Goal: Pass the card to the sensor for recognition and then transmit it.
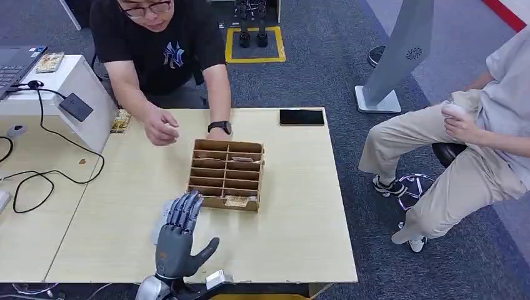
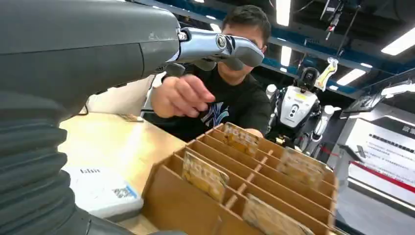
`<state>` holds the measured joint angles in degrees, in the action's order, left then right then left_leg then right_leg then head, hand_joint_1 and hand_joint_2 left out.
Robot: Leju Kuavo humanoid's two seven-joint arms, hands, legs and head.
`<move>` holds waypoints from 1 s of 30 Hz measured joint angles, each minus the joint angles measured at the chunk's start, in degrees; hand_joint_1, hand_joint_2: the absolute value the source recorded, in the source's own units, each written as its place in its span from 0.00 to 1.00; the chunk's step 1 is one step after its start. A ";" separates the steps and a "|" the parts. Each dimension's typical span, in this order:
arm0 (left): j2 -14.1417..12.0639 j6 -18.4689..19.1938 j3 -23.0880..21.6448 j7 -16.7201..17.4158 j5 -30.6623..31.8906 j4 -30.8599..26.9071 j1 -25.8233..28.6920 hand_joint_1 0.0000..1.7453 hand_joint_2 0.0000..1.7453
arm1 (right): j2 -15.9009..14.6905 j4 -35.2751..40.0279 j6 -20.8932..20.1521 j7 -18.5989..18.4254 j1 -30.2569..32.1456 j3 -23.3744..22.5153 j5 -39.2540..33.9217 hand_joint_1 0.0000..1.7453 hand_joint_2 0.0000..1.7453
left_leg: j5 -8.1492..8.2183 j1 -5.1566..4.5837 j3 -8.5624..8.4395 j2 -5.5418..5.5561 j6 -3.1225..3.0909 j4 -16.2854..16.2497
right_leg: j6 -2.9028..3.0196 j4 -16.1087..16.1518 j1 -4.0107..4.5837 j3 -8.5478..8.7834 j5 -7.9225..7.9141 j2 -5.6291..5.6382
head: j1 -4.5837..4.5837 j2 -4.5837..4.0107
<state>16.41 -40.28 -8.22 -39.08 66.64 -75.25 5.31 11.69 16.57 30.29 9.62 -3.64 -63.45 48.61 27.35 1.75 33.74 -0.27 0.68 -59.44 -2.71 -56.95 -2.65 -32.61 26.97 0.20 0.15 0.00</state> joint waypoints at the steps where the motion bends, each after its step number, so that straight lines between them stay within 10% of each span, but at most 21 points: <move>1: 0.00 0.00 0.00 0.00 -0.11 0.00 0.00 0.00 1.00 | 0.00 0.00 0.00 0.00 0.00 0.00 0.00 0.00 1.00 | 0.00 0.00 0.00 0.00 0.00 0.00 | 0.00 0.00 0.00 0.00 0.00 0.00 | 0.00 0.00; 30: 0.13 0.04 0.52 1.22 5.92 0.00 0.10 0.00 1.00 | 0.00 -0.33 -0.06 -0.37 -0.05 0.00 1.11 0.00 1.00 | 0.00 0.00 -0.01 0.00 0.00 0.00 | 0.00 0.00 0.00 0.00 0.00 0.00 | 0.00 0.00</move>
<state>16.55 -40.24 -7.69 -37.86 72.57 -75.25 5.41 11.69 16.24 30.23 9.25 -3.70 -63.45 49.72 27.35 1.75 33.74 -0.27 0.68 -59.44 -2.71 -56.95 -2.65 -32.61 26.97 0.20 0.15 0.00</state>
